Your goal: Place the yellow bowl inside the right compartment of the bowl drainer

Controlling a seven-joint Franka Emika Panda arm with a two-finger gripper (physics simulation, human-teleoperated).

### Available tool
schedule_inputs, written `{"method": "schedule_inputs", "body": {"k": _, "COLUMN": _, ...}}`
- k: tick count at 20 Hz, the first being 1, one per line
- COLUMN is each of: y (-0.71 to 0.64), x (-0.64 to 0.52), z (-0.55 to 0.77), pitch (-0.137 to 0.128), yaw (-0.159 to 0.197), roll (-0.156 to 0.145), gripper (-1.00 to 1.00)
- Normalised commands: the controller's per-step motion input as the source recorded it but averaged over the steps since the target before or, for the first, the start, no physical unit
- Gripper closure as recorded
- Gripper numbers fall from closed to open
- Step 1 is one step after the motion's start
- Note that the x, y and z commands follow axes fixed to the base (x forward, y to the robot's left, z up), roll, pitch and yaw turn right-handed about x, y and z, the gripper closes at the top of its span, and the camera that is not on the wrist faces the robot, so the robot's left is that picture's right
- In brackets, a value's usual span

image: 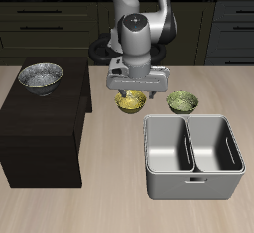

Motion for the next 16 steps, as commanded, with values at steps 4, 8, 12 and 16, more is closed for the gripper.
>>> {"method": "schedule_inputs", "body": {"k": 4, "y": -0.05, "x": 0.05, "z": -0.27, "pitch": 0.03, "yaw": 0.013, "roll": -0.007, "gripper": -1.0}}
{"method": "schedule_inputs", "body": {"k": 8, "y": 0.08, "x": -0.05, "z": -0.44, "pitch": 0.046, "yaw": 0.028, "roll": 0.007, "gripper": -1.0}}
{"method": "schedule_inputs", "body": {"k": 12, "y": 0.03, "x": -0.02, "z": -0.25, "pitch": 0.036, "yaw": -0.024, "roll": 0.007, "gripper": -1.0}}
{"method": "schedule_inputs", "body": {"k": 16, "y": 0.19, "x": -0.03, "z": -0.34, "pitch": 0.047, "yaw": 0.012, "roll": 0.067, "gripper": 1.0}}
